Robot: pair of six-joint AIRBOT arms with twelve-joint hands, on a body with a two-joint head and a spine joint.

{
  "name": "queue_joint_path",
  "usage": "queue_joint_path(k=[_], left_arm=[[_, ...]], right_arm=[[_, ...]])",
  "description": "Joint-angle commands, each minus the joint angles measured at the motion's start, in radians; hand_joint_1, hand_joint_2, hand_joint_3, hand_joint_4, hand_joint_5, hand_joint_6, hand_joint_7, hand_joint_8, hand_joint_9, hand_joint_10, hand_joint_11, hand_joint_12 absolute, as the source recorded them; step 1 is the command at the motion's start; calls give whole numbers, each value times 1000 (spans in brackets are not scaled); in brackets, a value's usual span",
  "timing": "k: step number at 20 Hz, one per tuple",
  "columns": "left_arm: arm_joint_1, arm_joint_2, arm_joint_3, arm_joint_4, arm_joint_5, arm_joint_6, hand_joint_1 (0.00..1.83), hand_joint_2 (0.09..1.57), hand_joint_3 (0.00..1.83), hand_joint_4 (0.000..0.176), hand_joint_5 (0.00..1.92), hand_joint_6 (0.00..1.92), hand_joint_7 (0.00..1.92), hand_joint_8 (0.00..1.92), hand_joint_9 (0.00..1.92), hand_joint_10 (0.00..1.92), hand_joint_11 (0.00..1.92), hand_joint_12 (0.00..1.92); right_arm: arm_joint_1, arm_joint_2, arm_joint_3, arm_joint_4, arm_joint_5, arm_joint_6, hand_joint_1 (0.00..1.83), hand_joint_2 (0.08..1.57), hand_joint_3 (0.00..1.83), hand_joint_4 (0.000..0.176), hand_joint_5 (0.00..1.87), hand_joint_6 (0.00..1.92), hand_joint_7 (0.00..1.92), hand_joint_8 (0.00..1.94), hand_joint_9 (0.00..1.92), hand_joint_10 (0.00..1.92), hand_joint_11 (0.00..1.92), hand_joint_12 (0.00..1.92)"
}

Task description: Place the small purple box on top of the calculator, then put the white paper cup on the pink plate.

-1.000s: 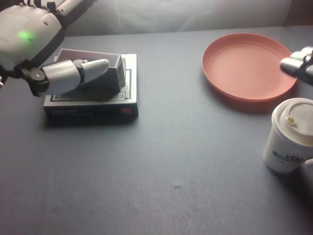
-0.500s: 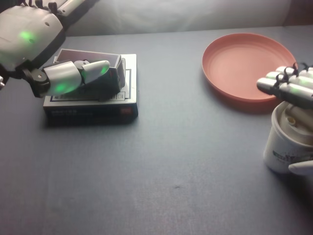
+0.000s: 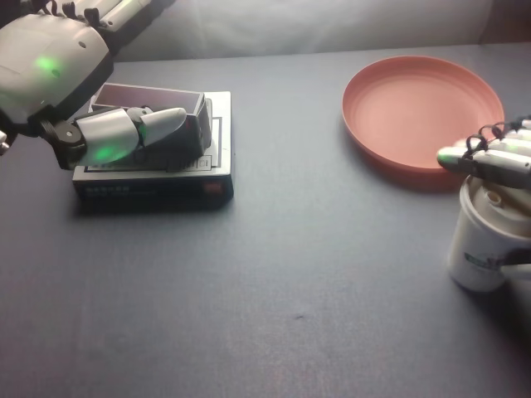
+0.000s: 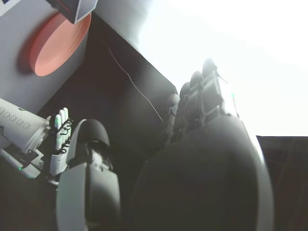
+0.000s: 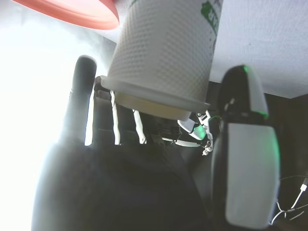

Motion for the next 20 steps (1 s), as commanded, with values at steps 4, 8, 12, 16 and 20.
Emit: queue_joint_path(k=[4,8,12,16,20], left_arm=[[-9,-3,4,4,-127,-2,603,1231,0,19,43,0,0,0,0,0,0,225],[0,-3,5,0,-131,-8,761,1206,0,30,58,2,0,0,0,0,0,285],[1,-3,6,-1,-133,-10,838,1205,0,31,64,2,0,0,0,0,0,212],[5,-8,9,-6,-133,-18,934,1183,0,34,62,0,0,0,0,0,0,126],[10,-15,15,-10,-134,-29,962,1191,0,53,61,2,0,0,0,0,0,182]], right_arm=[[10,-2,6,10,76,-1,1092,1348,10,0,496,1699,608,1574,435,1707,513,1921],[17,3,5,10,110,10,1091,1348,2,0,514,1690,627,1572,464,1794,553,1921],[52,26,8,9,159,11,1298,1276,0,0,255,1577,669,1523,552,1921,706,1921],[141,22,34,9,161,-15,1316,1202,0,0,254,1575,381,1646,573,1921,666,1921],[222,-24,97,33,130,-18,1278,1207,0,0,219,1490,294,1567,408,1921,452,1921]])
